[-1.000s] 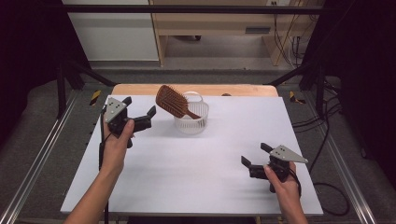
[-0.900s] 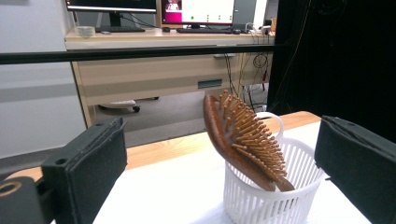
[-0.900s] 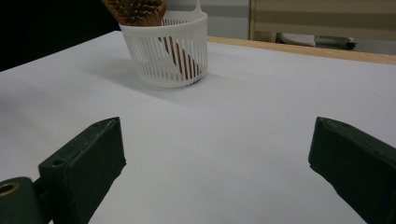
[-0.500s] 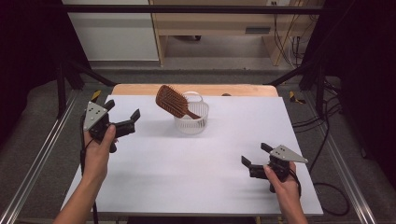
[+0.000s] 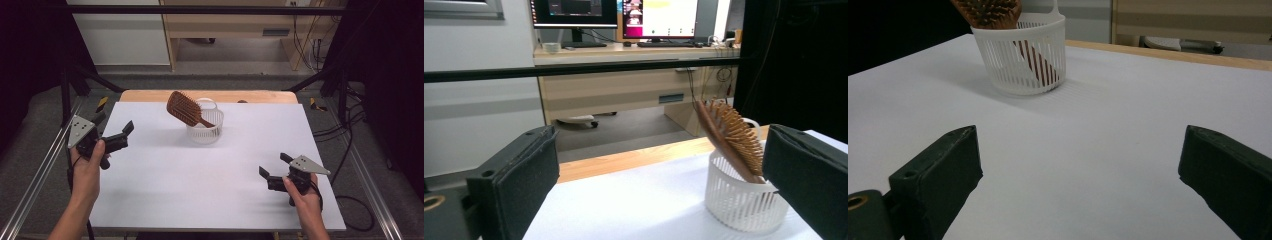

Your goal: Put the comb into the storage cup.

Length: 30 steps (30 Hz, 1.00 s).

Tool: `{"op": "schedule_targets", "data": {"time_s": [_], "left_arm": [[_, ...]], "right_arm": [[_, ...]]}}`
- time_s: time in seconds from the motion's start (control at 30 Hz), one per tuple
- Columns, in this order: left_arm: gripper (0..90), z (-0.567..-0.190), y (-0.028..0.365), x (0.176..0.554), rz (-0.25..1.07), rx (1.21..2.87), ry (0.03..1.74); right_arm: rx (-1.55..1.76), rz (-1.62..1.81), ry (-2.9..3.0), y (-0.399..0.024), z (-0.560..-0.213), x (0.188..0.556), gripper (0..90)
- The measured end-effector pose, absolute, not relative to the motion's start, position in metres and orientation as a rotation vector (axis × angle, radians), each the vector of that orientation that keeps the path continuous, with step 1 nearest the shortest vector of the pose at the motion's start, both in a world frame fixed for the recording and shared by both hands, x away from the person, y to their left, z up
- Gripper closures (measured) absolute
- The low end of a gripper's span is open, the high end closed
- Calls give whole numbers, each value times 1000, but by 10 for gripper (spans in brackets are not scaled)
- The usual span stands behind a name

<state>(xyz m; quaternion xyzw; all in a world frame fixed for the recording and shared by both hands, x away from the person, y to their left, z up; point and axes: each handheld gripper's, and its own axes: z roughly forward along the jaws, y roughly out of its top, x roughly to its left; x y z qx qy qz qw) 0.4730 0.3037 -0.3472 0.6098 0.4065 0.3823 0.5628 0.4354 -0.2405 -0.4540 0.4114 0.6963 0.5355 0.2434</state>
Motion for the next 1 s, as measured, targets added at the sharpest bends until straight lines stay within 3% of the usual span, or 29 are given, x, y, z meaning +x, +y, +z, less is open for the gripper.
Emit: {"op": "schedule_targets", "data": {"time_s": [1.0], "left_arm": [[19,-385,343,439,898,1400,1023]], "right_arm": [[1118,1447,1868,-245,-453,435,37]]}}
